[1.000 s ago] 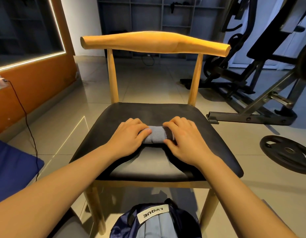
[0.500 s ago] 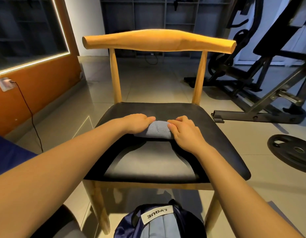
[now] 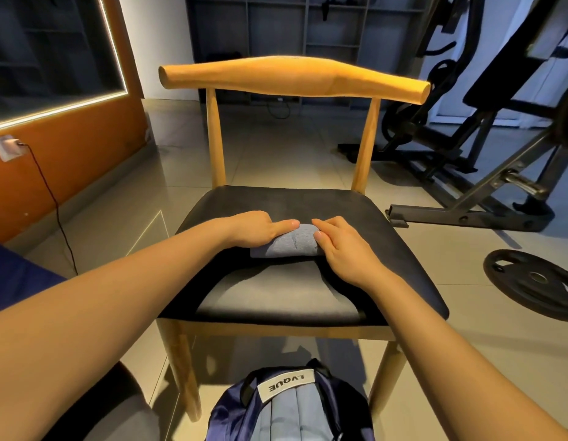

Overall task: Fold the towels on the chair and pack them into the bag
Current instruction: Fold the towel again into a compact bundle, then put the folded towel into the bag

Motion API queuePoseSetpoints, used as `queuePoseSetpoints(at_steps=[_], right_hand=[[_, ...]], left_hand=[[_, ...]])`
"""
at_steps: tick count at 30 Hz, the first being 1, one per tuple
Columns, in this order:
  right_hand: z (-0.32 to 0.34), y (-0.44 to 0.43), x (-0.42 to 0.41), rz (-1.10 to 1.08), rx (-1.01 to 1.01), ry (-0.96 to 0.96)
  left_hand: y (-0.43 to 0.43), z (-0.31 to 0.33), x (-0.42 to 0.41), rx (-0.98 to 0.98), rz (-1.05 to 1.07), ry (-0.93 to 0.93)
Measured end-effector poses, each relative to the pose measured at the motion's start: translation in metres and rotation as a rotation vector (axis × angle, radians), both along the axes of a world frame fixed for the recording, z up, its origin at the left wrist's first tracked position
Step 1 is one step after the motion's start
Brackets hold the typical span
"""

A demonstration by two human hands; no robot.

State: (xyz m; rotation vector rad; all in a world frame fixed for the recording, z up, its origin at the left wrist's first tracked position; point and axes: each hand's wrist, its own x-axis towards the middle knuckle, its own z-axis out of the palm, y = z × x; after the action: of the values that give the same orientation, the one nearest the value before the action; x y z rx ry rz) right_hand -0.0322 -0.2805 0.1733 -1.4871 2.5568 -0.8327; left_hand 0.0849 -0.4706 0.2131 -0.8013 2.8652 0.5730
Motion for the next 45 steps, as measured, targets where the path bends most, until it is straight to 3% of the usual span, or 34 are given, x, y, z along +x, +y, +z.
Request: queuePoseSetpoints(at_steps=[4,6,7,9,11,14,16,22,31,35,37,41,45], right_hand=[[0.014,0.017,0.007,0.034,-0.005,0.071],[0.030,0.029,0.012,0.038,-0.097,0.098],[0.039,0.036,0.016,0.019,-0.182,0.031],[0.056,0.052,0.028,0.026,-0.299,-0.318],[0.065,0.068,0.043,0.161,-0.212,-0.703],[0.060,0.091,0.068,0.352,0.059,-0.881],[0.051,0.103,0.083,0.361,0.129,-0.978],[0.026,0.138,0.112,0.239,0.132,-0.937],[-0.079,0.156,0.158,-0.138,0.130,-0.913],[-0.132,0.155,0.171,-0.318,0.092,-0.915],[-0.163,0.150,0.180,-0.410,0.125,-0.886],[-0.213,0.126,0.203,-0.518,0.211,-0.899],[-0.237,0.097,0.228,-0.550,0.291,-0.832]], left_hand=[[0.019,0.011,0.018,-0.212,-0.048,0.173],[0.026,0.023,0.030,-0.191,-0.166,0.277],[0.030,0.031,0.038,-0.115,-0.243,0.318],[0.041,0.046,0.052,0.067,-0.390,0.360],[0.055,0.055,0.064,0.165,-0.492,0.343],[0.075,0.050,0.075,0.204,-0.557,0.321],[0.087,0.042,0.081,0.207,-0.578,0.302],[0.116,-0.006,0.094,0.150,-0.619,0.231],[0.132,-0.106,0.089,0.319,-0.555,-0.035],[0.111,-0.155,0.088,0.431,-0.335,-0.019],[0.093,-0.188,0.095,0.299,-0.283,-0.093],[0.080,-0.249,0.121,-0.258,-0.470,-0.353],[0.085,-0.281,0.123,-0.393,-0.411,-0.334]])
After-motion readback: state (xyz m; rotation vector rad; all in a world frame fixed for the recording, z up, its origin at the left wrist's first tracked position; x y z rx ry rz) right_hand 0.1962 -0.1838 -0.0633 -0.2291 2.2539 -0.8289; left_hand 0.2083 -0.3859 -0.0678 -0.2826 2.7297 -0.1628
